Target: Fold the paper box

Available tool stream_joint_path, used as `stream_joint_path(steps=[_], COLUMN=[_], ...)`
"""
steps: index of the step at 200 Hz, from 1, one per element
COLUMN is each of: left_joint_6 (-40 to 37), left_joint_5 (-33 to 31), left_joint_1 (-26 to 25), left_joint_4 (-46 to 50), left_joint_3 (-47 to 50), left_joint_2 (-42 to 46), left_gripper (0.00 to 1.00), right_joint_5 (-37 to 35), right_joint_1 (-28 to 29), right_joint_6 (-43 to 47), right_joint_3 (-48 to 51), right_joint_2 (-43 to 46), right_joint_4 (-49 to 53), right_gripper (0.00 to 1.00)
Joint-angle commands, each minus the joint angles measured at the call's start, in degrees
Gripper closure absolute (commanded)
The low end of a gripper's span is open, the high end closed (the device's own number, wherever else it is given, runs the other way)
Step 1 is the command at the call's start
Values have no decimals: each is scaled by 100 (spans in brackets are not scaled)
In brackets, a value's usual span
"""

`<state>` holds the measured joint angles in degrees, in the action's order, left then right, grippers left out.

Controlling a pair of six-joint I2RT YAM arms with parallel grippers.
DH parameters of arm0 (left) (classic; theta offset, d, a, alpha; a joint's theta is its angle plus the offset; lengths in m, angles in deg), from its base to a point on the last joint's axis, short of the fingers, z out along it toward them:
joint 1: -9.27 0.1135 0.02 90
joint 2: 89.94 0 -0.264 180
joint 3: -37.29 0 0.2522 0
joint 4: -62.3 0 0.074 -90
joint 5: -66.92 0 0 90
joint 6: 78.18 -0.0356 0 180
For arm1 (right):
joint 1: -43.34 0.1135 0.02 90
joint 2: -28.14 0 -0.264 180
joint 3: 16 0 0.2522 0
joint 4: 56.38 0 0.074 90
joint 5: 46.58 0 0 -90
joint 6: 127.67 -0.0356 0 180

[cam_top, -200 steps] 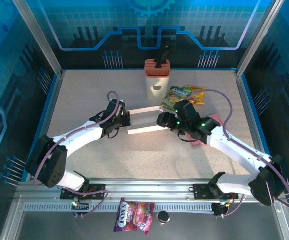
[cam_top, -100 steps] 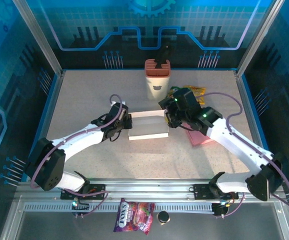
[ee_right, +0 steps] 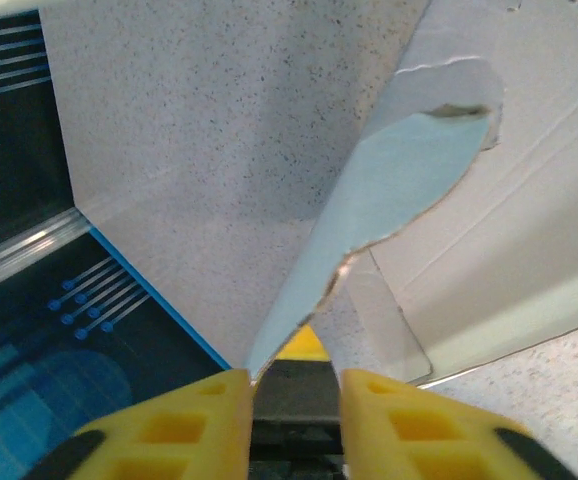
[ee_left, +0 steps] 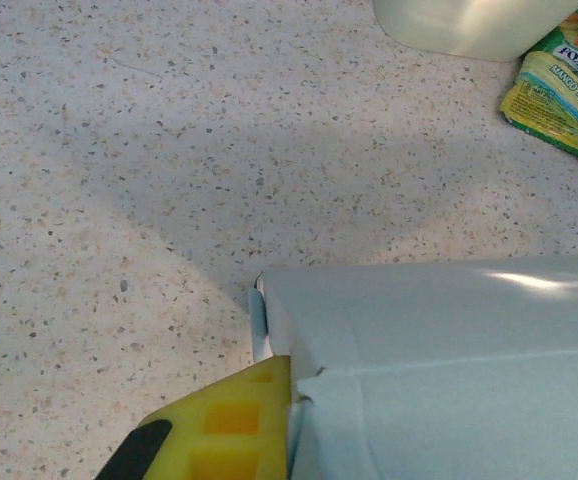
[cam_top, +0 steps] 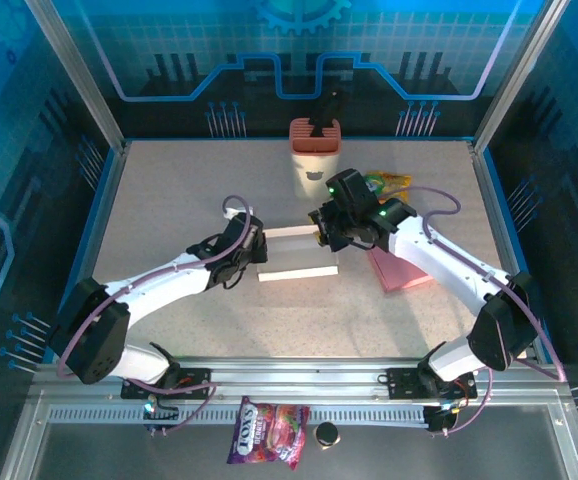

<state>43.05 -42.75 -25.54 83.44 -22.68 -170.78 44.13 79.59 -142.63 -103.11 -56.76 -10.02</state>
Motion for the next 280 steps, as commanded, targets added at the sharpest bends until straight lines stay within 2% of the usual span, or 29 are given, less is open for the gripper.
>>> stream_joint_path(steps=[1,21,58,116,156,190,223,227,241,252,260,280], left_joint_6=[101,132,311,474,576,647,607,604,625,622,628,655], left_joint_5=[-203,-315,-408,-5,340,515,464,415,214,88,11,-167], left_joint_1=[-152,-244,-314,-337,-332,-353,-398,-416,-469,-503,-532,-595], left_joint_4=[186,190,97,34,172,177,215,239,313,340,358,420], left_joint_3=[48,50,202,271,220,363,395,388,375,377,369,367], left_joint_2=[-32,-63,-12,4,68,248,233,226,216,209,201,198], left_gripper=[100,100,100,100,90,94,98,99,100,100,100,100], right_joint_5=[199,263,390,472,474,505,230,213,136,-7,-69,-118], right_joint_1=[-105,-127,-136,-127,-123,-109,-101,-101,-76,15,87,250], right_joint_6=[-110,-59,-59,-85,-138,-128,27,28,-12,-85,-201,-528], right_joint_3=[105,200,520,995,1373,1534,1315,1289,1219,1232,1278,1471], right_joint_2=[-52,-14,86,284,444,544,767,805,950,1104,1199,1328], right_joint_4=[-15,-33,-157,-501,-700,-729,-614,-588,-468,-459,-473,-646], right_gripper=[78,89,100,100,100,100,100,96,71,57,52,44])
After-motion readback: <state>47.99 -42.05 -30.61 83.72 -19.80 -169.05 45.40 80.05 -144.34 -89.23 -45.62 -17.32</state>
